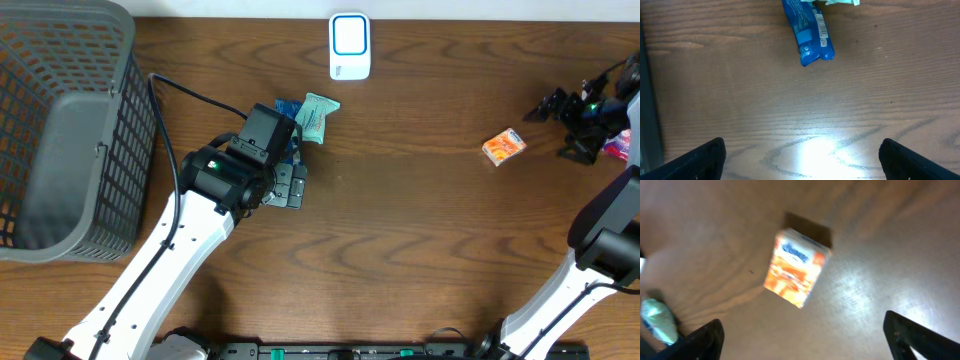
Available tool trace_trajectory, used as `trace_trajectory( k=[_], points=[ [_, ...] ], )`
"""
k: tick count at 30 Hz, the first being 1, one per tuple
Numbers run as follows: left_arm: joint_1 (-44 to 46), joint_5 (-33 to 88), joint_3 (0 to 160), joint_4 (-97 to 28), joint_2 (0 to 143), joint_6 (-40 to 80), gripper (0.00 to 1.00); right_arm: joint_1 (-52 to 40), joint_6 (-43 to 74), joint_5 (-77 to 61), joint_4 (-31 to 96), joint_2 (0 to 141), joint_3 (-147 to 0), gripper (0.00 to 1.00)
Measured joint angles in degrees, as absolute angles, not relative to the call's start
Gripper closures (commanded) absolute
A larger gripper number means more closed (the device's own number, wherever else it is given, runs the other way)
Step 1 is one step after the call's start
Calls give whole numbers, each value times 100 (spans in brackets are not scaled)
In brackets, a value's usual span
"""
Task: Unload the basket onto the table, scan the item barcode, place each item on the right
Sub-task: 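Move the right gripper to the orange pack and grasp it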
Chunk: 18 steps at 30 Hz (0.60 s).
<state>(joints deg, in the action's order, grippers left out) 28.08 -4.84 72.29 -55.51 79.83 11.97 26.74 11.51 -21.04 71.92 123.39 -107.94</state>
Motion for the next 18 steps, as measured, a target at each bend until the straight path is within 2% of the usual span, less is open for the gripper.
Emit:
trace_trajectory(
  k=[2,4,11,18],
  points=[
    [2808,-484,7229,-5551,7983,1197,2,2676,1170,-2067,7207,12339,-10637,38],
    [2808,-484,7229,-5553,7983,1197,2,2674,1190,-2047,7150,12339,-10455,46],
    [2808,-486,7229,-5553,7983,1197,2,2670,1337,-1997,6206,12339,-9627,51],
    [2808,-484,7229,-5551,7983,1197,2,2670,1441,-2674,4381,12324,-8604,51]
  ],
)
